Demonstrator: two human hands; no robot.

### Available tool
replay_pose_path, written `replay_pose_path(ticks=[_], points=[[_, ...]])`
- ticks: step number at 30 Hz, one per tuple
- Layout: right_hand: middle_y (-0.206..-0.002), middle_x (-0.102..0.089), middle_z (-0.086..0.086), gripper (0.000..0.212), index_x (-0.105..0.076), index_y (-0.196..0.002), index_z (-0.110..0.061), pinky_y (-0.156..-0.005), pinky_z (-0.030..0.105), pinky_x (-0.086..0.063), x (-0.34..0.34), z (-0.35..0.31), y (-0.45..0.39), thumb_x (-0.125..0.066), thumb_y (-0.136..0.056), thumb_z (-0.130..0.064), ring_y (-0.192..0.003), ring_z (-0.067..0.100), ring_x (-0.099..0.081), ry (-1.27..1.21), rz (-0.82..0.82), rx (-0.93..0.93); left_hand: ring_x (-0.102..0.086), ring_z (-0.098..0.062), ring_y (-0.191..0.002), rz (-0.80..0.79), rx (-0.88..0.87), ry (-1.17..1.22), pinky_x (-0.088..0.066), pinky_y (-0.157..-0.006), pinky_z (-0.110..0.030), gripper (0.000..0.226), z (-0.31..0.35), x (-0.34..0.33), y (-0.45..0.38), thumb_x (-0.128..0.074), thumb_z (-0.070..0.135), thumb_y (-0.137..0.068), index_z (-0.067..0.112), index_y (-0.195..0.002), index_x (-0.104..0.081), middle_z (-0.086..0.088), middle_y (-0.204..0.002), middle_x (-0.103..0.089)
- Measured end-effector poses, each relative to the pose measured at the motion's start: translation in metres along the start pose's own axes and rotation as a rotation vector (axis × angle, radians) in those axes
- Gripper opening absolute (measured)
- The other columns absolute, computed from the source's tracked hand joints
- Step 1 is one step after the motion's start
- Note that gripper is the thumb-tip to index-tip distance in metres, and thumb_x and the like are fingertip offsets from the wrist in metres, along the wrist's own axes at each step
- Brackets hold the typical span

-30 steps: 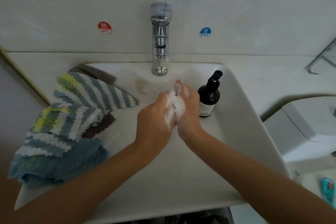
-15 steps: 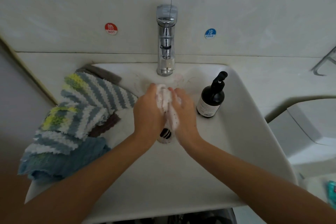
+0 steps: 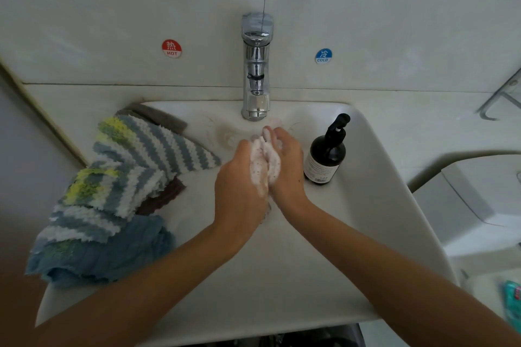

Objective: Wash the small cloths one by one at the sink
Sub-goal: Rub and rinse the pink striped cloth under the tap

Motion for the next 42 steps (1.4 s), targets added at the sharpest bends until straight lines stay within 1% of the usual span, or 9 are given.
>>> replay_pose_path(ticks=[2,5,8,11,18,23,31,36,42], points=[[-0.060,-0.048,-0.008,0.029,-0.051,-0.071,-0.012,-0.059,0.027,-0.039,0.001,-0.003,0.004,-0.054,-0.100,-0.013,-0.059,0.004,-0.045,-0.046,0.019,0.027,-0.057,0.002,-0.066,0.023,0.013,0.037,-0.043,-0.059,-0.010,0.040,0.002,-0.001,-0.007,-0.033,0.048,-0.089,0.012,-0.089,-0.052,0.013,-0.070,-0.050],[-0.058,-0.044,-0.012,0.037,-0.041,-0.067,-0.024,-0.054,0.023,-0.034,-0.007,-0.002,0.021,-0.052,-0.100,-0.010,-0.053,0.003,-0.040,-0.052,-0.078,0.000,-0.053,0.011,-0.066,0.040,0.052,-0.007,-0.039,-0.059,-0.006,0.022,-0.012,0.004,-0.023,-0.041,0.027,-0.095,0.013,-0.084,-0.053,0.012,-0.068,-0.051],[-0.058,-0.040,-0.013,0.037,-0.037,-0.066,-0.029,-0.054,0.019,-0.032,-0.007,-0.007,0.015,-0.050,-0.096,-0.014,-0.051,0.001,-0.039,0.008,-0.107,0.070,-0.058,0.003,-0.069,0.027,0.027,-0.041,-0.043,-0.059,-0.010,0.012,-0.016,0.006,-0.014,-0.044,0.016,-0.099,0.012,-0.093,-0.053,0.012,-0.072,-0.052],[-0.050,-0.040,-0.014,0.043,-0.038,-0.062,-0.024,-0.049,0.013,-0.029,0.000,-0.002,0.000,-0.049,-0.099,-0.005,-0.045,-0.002,-0.037,-0.095,-0.025,-0.001,-0.059,-0.007,-0.067,-0.021,0.014,0.028,-0.047,-0.057,-0.021,0.035,-0.004,0.001,-0.004,-0.033,0.034,-0.090,0.008,-0.098,-0.054,0.004,-0.073,-0.055],[-0.063,-0.043,-0.003,0.038,-0.042,-0.065,-0.020,-0.050,0.011,-0.034,-0.006,-0.004,0.017,-0.050,-0.099,-0.004,-0.051,-0.002,-0.042,-0.122,-0.173,-0.084,-0.052,-0.001,-0.062,-0.055,0.030,-0.141,-0.039,-0.057,-0.012,0.021,-0.021,0.010,-0.031,-0.043,0.029,-0.097,0.019,-0.082,-0.051,0.012,-0.068,-0.052],[-0.055,-0.049,-0.008,0.042,-0.044,-0.058,-0.021,-0.055,0.026,-0.044,0.013,-0.006,-0.014,-0.061,-0.096,-0.022,-0.056,0.008,-0.049,-0.202,-0.016,-0.101,-0.054,-0.017,-0.064,-0.132,-0.021,-0.134,-0.043,-0.058,-0.036,0.025,-0.016,0.020,-0.045,-0.045,0.021,-0.102,0.013,-0.081,-0.056,0.004,-0.069,-0.055],[-0.065,-0.055,0.001,0.030,-0.047,-0.069,-0.013,-0.041,0.021,-0.047,0.019,-0.010,-0.011,-0.069,-0.090,-0.013,-0.050,0.008,-0.059,-0.310,-0.207,-0.235,-0.039,-0.003,-0.044,-0.258,-0.046,-0.128,-0.034,-0.041,-0.020,0.036,-0.010,0.042,-0.054,-0.056,0.027,-0.097,0.012,-0.065,-0.049,0.005,-0.055,-0.043],[-0.090,-0.063,0.008,0.033,-0.057,-0.090,-0.015,-0.079,0.048,-0.058,0.012,-0.010,-0.002,-0.080,-0.074,0.002,-0.086,0.026,-0.065,-0.231,-0.427,-0.241,-0.043,0.003,-0.050,-0.201,-0.047,-0.161,-0.034,-0.049,-0.012,0.038,-0.013,0.047,-0.056,-0.055,0.019,-0.097,0.026,-0.061,-0.043,0.008,-0.057,-0.044],[-0.095,-0.058,0.004,0.054,-0.050,-0.109,-0.013,-0.077,0.032,-0.054,0.015,-0.009,-0.006,-0.077,-0.069,0.011,-0.089,0.019,-0.060,-0.046,-0.587,-0.089,-0.035,-0.006,-0.052,-0.167,-0.026,-0.183,-0.031,-0.049,-0.014,0.038,-0.015,0.046,-0.057,-0.053,0.018,-0.097,0.020,-0.062,-0.041,0.005,-0.057,-0.041]])
Point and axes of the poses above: each hand's wrist, its own y-axis away from the middle knuckle, its own x-axis out of the back of the hand, z = x × y, the point moved 4 cm from there along -y, towards the middle knuckle
